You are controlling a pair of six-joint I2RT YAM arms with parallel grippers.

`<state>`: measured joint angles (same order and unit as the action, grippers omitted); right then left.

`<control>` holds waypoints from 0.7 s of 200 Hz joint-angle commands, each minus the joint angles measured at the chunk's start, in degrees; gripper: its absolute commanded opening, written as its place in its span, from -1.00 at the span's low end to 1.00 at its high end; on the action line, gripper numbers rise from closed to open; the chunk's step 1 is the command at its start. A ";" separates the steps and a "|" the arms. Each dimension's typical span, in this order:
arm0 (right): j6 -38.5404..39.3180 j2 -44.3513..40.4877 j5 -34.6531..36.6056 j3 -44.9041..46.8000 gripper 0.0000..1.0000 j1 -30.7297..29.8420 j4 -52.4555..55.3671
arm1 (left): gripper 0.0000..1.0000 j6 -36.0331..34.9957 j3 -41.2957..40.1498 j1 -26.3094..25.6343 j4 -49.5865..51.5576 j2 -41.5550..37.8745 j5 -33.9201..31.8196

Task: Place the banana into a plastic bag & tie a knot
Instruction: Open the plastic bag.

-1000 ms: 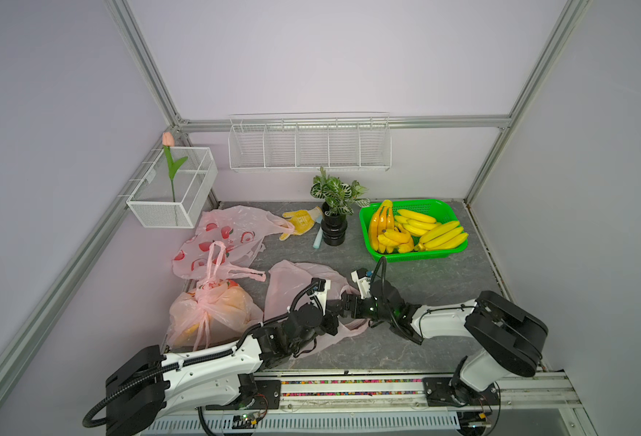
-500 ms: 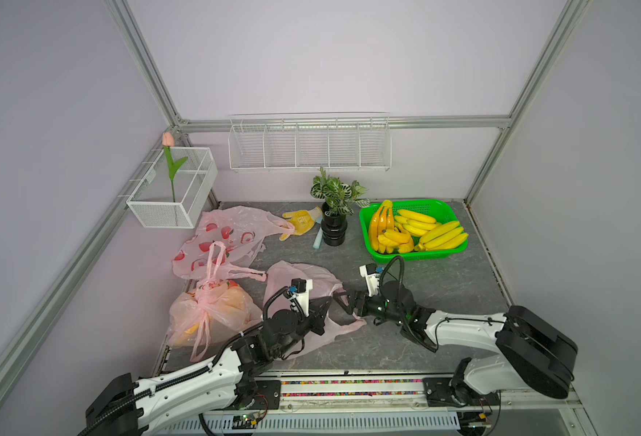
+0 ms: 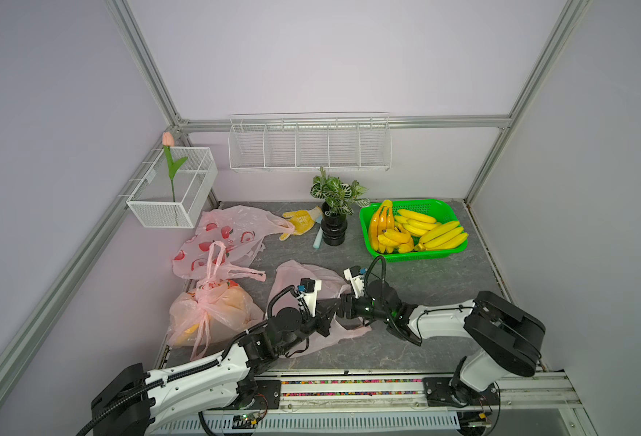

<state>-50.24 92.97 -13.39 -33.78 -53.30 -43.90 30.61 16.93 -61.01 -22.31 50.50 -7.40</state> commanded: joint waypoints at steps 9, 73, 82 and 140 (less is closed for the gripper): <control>3.49 -2.02 5.27 -1.59 -0.63 0.60 7.40 | -1.00 -0.33 3.16 0.28 1.36 -0.76 -1.72; 10.63 -11.23 16.35 3.47 -0.86 9.44 26.27 | -1.00 -2.74 7.99 2.62 19.70 -9.44 -13.02; 10.90 -11.31 16.23 3.87 -0.86 10.53 26.93 | -1.00 -2.98 9.10 3.15 21.96 -10.08 -14.62; 13.60 -13.58 12.64 3.63 -0.87 11.79 26.83 | -1.00 -7.31 18.96 7.39 32.80 -3.11 -13.29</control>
<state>-39.57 82.08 0.54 -29.56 -41.17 -17.78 27.31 30.85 -54.30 3.38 42.59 -21.82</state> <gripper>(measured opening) 0.069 0.040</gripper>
